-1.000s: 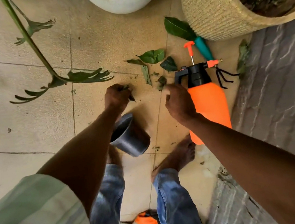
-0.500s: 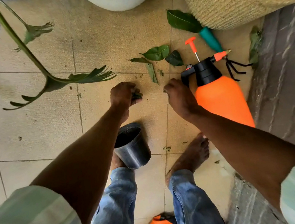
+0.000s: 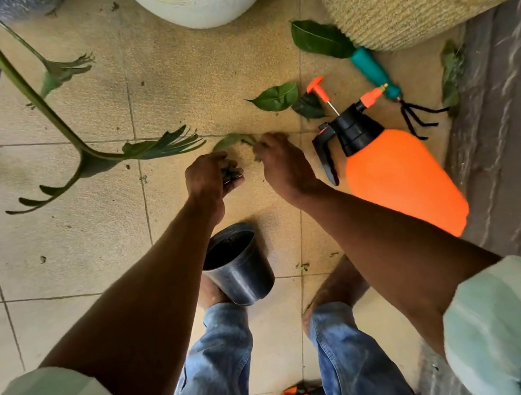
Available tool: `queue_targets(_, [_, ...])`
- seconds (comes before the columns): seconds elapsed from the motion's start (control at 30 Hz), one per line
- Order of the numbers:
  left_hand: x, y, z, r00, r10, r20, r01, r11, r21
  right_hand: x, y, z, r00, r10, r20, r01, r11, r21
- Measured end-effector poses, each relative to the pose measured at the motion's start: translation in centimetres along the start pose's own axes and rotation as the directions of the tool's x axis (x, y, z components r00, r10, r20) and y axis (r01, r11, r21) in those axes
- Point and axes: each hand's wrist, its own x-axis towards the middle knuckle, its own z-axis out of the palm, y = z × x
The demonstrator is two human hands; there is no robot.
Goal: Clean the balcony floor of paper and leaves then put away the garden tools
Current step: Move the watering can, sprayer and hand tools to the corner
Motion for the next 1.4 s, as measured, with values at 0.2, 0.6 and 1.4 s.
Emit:
queue_targets(0.2, [-0.6, 0.3, 0.0, 1.000, -0.004, 0.007, 0.004, 1.000, 0.002, -0.9, 0.8, -1.8, 0.926, 0.367, -0.083, -0.362, 0.929, 0.075])
queue_targets(0.6, [-1.1, 1.0, 0.9, 0.999, -0.036, 0.003, 0.036, 0.999, 0.018, 0.7, 2.2, -1.8, 0.951, 0.308, 0.027, -0.306, 0.950, -0.058])
queue_targets(1.4, [-0.7, 2.4, 2.9, 0.999, -0.034, -0.007, 0.033, 0.999, -0.026, 8.1, 1.8, -6.6, 0.977, 0.203, -0.068, -0.205, 0.978, -0.026])
